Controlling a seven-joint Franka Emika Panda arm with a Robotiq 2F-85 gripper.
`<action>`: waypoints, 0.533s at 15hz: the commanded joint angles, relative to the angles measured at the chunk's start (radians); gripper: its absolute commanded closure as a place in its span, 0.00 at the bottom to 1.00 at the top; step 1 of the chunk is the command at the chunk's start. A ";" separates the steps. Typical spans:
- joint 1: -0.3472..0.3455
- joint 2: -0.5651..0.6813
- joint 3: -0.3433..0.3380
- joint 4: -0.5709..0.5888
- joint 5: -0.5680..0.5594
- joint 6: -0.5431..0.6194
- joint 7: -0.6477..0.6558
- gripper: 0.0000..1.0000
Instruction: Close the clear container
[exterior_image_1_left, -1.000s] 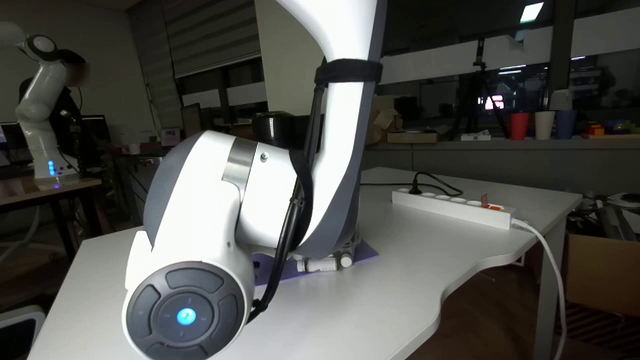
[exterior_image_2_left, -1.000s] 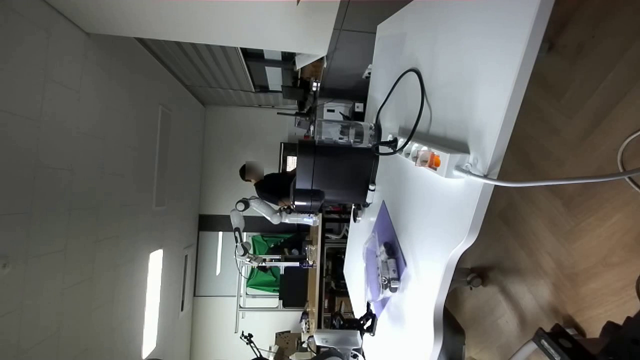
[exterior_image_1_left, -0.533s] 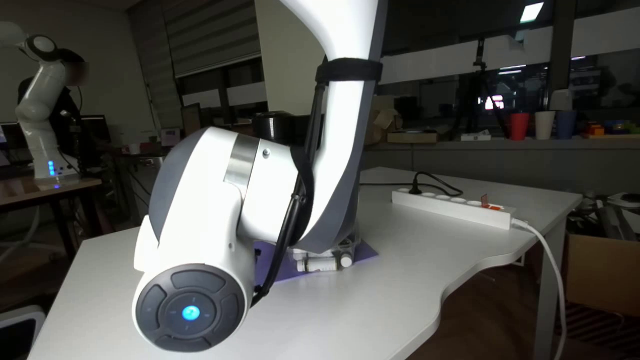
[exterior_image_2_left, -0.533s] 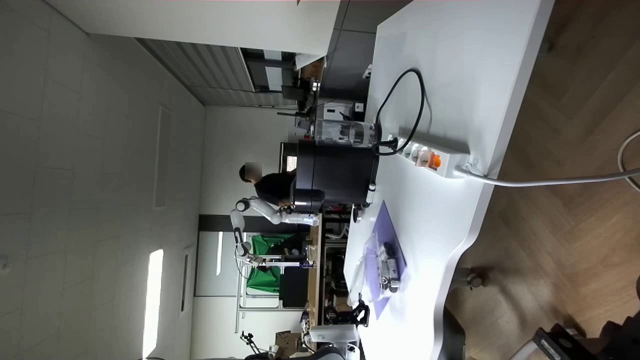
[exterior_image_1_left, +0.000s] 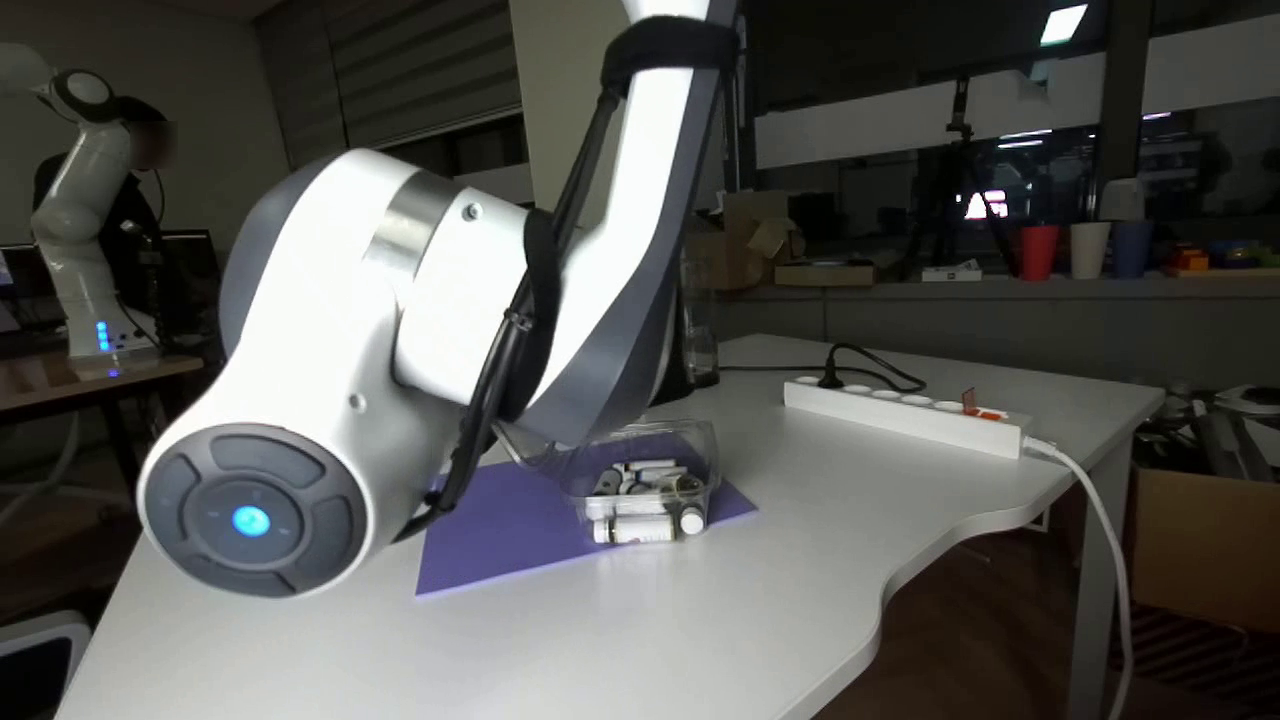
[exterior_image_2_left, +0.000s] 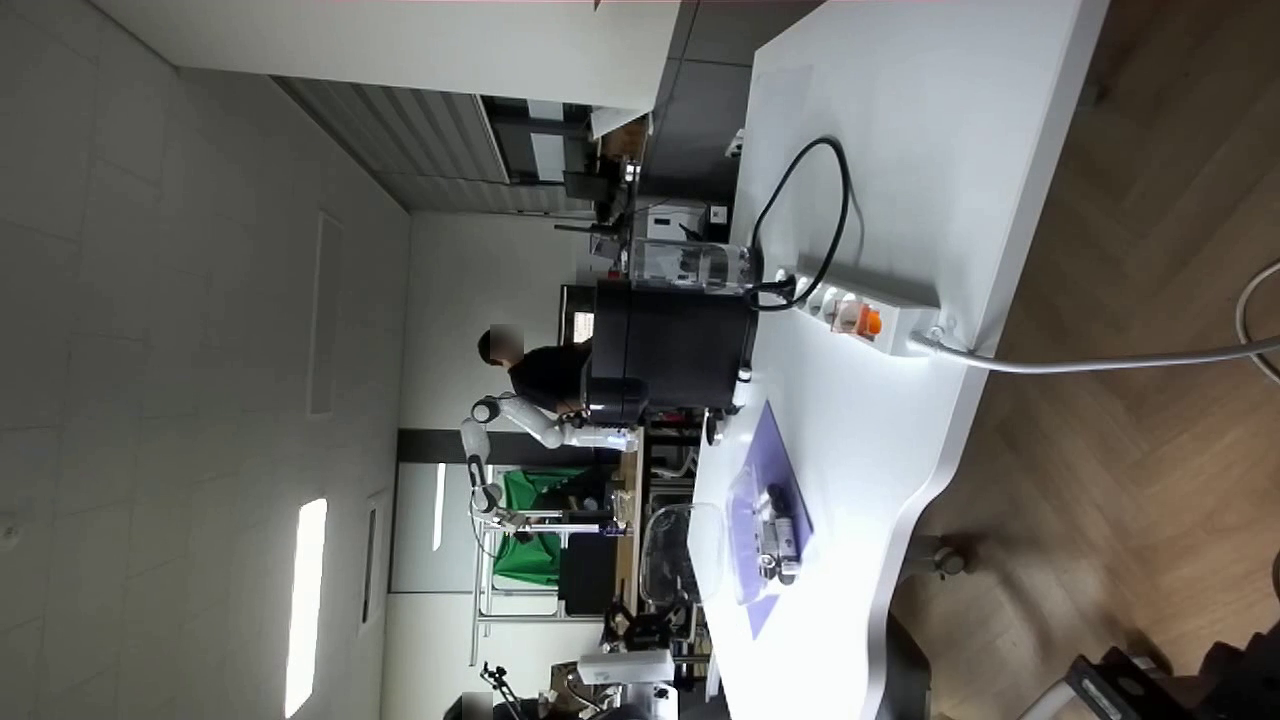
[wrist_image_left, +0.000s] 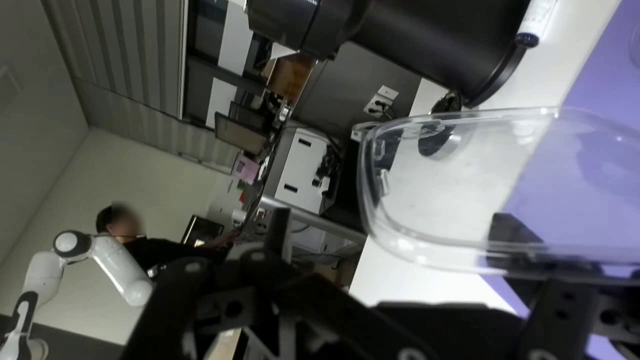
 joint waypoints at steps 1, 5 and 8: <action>-0.021 -0.109 0.013 -0.044 0.198 -0.037 -0.087 0.00; -0.073 -0.229 -0.014 -0.081 0.458 -0.014 -0.208 0.00; -0.140 -0.312 -0.064 -0.122 0.608 0.020 -0.285 0.00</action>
